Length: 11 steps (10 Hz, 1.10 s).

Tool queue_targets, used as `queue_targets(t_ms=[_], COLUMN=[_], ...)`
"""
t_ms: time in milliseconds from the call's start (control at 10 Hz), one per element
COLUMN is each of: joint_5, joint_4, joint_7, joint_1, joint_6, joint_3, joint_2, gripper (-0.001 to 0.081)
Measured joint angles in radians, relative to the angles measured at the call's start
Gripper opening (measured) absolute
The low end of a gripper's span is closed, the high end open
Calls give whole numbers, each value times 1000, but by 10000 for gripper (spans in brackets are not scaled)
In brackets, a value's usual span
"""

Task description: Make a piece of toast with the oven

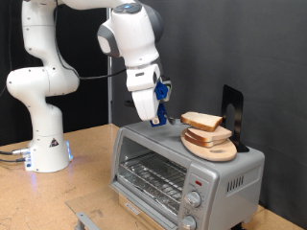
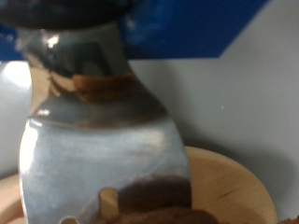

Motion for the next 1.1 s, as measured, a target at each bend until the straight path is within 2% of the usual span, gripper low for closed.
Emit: queue_targets(t_ms=[600,1100], joint_5=[8,118], joint_4=[41,41], joint_7=[24,-110], joint_1=[0,-2], joint_6=[-16,-16], joint_3=[13,9], joint_2=[40,38], gripper=[263,263])
